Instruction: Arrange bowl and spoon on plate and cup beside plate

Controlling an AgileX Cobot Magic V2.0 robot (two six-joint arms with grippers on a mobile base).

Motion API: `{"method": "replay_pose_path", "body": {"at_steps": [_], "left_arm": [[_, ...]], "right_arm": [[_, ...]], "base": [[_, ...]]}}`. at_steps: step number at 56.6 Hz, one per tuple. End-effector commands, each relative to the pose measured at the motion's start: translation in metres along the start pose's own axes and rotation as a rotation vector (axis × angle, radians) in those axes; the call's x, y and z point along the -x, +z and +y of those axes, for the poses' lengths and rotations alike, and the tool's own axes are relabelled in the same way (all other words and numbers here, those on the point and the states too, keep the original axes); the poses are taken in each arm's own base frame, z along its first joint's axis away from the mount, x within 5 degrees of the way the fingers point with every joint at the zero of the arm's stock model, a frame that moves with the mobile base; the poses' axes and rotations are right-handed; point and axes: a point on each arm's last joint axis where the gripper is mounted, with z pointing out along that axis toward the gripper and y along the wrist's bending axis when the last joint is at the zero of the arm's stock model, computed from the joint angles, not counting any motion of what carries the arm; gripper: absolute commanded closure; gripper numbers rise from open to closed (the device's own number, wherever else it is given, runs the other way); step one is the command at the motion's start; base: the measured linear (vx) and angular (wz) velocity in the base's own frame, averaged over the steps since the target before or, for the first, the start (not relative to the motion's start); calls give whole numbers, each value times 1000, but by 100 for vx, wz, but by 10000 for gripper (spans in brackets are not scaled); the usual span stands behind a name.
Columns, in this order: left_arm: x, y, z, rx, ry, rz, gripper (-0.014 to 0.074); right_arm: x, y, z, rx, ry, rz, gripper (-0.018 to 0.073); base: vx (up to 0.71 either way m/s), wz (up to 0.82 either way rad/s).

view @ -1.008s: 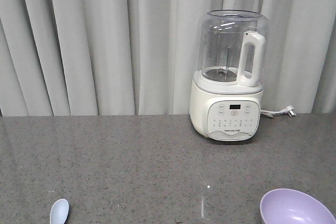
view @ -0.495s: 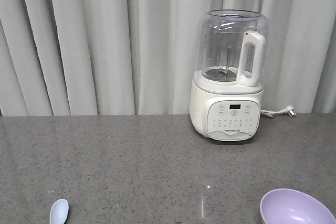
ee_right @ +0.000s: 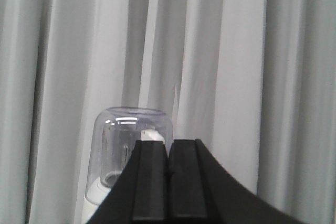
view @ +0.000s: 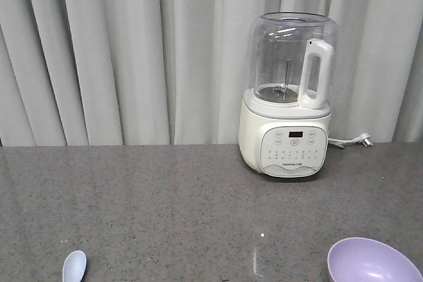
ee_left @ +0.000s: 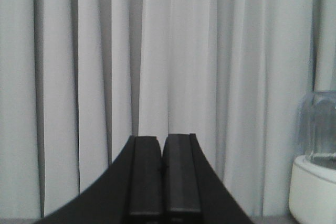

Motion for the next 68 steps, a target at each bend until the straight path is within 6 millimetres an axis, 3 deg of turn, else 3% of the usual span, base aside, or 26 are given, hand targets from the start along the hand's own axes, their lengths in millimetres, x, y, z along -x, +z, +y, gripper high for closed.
{"method": "replay_pose_path", "body": {"at_steps": [1, 9, 15, 21, 26, 38, 44, 55, 61, 68], "left_arm": [[4, 28, 0, 6, 4, -7, 599], [-17, 53, 1, 13, 8, 81, 598], [-21, 56, 1, 13, 15, 98, 580], [-19, 56, 1, 14, 15, 81, 519], [-19, 56, 1, 14, 15, 82, 430], [-20, 56, 1, 14, 15, 85, 83], [-19, 56, 1, 14, 13, 78, -36], [-19, 56, 2, 16, -25, 81, -39], [-26, 55, -1, 2, -30, 254, -27], [-16, 64, -6, -22, -53, 440, -20]], "right_arm": [[3, 25, -1, -2, -10, -25, 568], [-22, 46, 1, 6, -8, 113, 568], [-26, 49, 1, 7, -8, 139, 554], [-26, 49, 1, 7, -9, 138, 485], [-27, 49, 1, 7, -9, 146, 368], [-27, 49, 1, 7, -9, 152, -27], [-27, 49, 1, 7, -9, 151, -137], [-27, 49, 1, 4, 28, 152, -134], [-27, 49, 1, 3, 47, 152, -100], [-27, 49, 1, 3, 47, 152, -50]], "base": [[0, 0], [0, 0], [0, 0], [0, 0], [0, 0], [0, 0], [0, 0], [0, 0], [0, 0], [0, 0]]}}
